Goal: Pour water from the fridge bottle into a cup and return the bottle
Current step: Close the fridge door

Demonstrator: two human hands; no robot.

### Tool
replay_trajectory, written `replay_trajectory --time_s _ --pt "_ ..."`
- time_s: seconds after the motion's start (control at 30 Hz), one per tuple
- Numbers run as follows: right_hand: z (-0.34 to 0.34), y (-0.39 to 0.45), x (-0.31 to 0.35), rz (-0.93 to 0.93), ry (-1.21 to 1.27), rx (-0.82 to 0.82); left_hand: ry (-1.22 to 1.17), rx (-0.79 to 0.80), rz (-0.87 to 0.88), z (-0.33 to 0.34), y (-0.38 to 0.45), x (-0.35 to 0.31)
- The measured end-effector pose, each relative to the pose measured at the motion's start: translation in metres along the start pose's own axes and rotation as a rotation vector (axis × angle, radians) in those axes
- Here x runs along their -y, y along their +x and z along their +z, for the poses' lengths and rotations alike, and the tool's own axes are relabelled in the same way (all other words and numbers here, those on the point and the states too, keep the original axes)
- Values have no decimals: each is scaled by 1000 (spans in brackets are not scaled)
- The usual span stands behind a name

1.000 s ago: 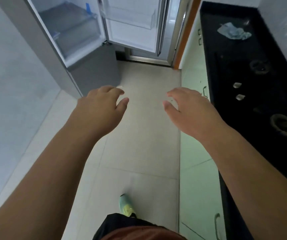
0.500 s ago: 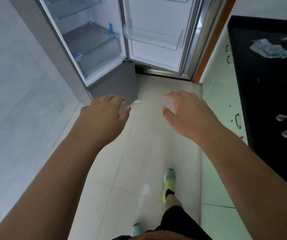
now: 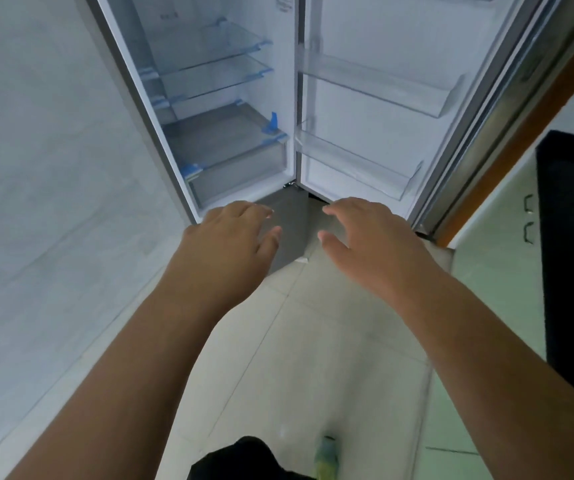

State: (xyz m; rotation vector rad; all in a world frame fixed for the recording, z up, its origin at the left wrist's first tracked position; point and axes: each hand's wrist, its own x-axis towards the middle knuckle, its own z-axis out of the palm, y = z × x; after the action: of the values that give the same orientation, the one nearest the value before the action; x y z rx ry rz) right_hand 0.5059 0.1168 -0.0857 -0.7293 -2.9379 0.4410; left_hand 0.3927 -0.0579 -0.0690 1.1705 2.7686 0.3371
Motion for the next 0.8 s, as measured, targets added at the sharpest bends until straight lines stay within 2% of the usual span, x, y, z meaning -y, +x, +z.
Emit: replay_trajectory --time_s 0.23,0.4,0.63,0.8 --pt "-16 98 -36 24 -49 -19 0 -12 53 -1 115 -2" --pt "-40 168 -52 122 -97 -118 -13 -40 173 -11 216 -3" --pt "-82 251 -82 289 -101 -240 90 -60 389 -41 343 -26" --pt "-88 283 -110 395 -90 -233 123 -45 476 -35 398 -57"
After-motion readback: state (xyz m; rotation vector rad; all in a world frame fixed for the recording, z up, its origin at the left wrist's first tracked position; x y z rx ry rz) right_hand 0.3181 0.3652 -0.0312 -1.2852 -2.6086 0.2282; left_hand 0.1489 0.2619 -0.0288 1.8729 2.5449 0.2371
